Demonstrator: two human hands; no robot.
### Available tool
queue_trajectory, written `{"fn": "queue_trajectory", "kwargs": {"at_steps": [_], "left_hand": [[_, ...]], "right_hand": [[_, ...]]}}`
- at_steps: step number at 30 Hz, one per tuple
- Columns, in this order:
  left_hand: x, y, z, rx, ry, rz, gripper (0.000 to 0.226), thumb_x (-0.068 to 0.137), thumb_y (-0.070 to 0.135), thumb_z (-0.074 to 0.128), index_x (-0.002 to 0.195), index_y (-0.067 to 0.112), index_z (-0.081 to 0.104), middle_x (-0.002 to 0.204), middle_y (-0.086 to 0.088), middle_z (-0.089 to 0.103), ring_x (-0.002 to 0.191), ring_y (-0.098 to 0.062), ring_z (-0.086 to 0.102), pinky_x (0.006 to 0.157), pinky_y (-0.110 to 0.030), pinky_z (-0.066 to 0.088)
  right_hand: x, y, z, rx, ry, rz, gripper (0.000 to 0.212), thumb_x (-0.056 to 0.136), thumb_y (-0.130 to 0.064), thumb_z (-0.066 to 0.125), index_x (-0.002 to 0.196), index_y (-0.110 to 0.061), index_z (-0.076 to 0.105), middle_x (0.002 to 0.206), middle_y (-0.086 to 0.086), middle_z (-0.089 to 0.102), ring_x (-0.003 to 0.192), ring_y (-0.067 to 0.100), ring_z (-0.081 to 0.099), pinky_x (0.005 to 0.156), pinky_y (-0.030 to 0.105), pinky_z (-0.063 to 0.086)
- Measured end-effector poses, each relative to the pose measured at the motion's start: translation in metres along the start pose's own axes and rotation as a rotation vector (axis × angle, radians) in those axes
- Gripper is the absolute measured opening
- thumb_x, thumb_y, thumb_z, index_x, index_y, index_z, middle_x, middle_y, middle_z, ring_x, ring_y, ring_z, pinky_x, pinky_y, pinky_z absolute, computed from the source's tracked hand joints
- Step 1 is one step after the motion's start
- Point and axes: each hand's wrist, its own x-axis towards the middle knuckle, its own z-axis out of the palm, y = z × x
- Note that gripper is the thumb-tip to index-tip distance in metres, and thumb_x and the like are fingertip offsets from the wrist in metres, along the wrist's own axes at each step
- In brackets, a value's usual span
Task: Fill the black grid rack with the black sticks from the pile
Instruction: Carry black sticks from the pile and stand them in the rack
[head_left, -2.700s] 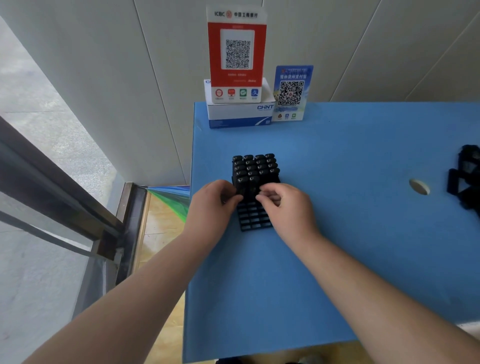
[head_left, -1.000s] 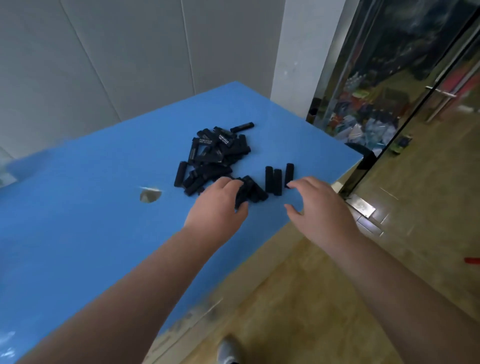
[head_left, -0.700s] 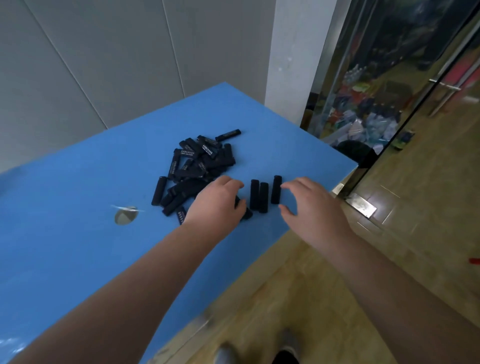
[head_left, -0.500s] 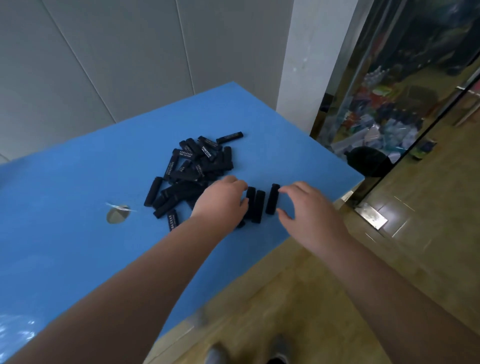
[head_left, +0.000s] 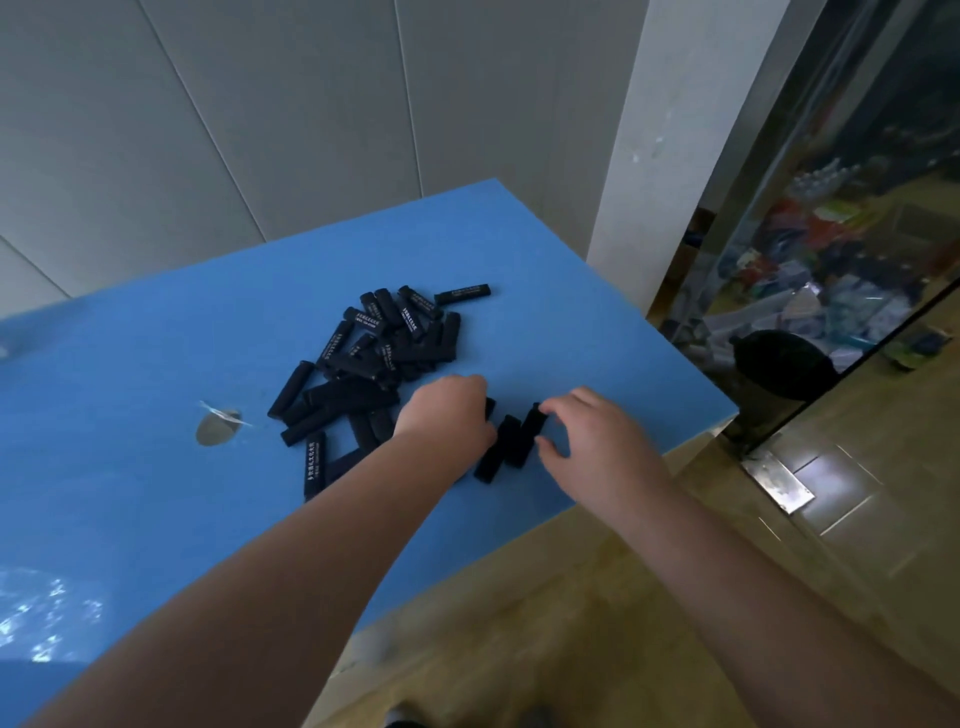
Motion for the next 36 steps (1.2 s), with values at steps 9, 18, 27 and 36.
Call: {"fn": "queue_trajectory", "kwargs": {"at_steps": [9,18,27,36], "left_hand": [[-0.017,-0.012,-0.006,-0.811,0.153,-0.133,0.017,0.086,0.02,0.065,0.103,0.022,0.068,0.092,0.008,0.071,0.083,-0.012,0.068,0.074,-0.031,0.058],[-0.046,-0.029,-0.021,-1.372,0.114,-0.237,0.013,0.091,0.008,0.068,0.101,0.015,0.068,0.092,-0.007,0.073,0.087,-0.024,0.073,0.081,-0.04,0.061],[-0.063,-0.029,-0.029,-1.419,0.165,-0.217,0.015,0.091,0.004,0.067,0.099,0.017,0.067,0.089,-0.005,0.074,0.089,-0.023,0.074,0.082,-0.036,0.06],[-0.075,-0.024,-0.027,-1.373,0.152,-0.196,0.018,0.089,0.001,0.068,0.1,0.014,0.071,0.093,-0.005,0.076,0.09,-0.022,0.074,0.083,-0.034,0.059]], "right_hand": [[0.012,-0.001,0.012,-0.016,-0.155,0.036,0.028,0.097,-0.038,0.056,0.113,-0.016,0.062,0.102,0.0,0.057,0.09,0.022,0.059,0.078,0.042,0.055],[0.029,-0.021,0.016,-0.118,-0.198,0.09,0.034,0.093,-0.049,0.057,0.09,-0.016,0.049,0.087,0.001,0.046,0.079,0.024,0.048,0.062,0.033,0.039],[0.026,-0.019,0.008,-0.196,-0.209,0.072,0.024,0.088,-0.018,0.063,0.091,-0.015,0.039,0.1,0.008,0.049,0.08,0.028,0.05,0.061,0.033,0.038],[0.025,0.004,-0.006,0.329,-0.228,0.351,0.024,0.074,-0.018,0.063,0.097,-0.014,0.057,0.089,0.008,0.067,0.079,0.031,0.068,0.065,0.046,0.059]]}}
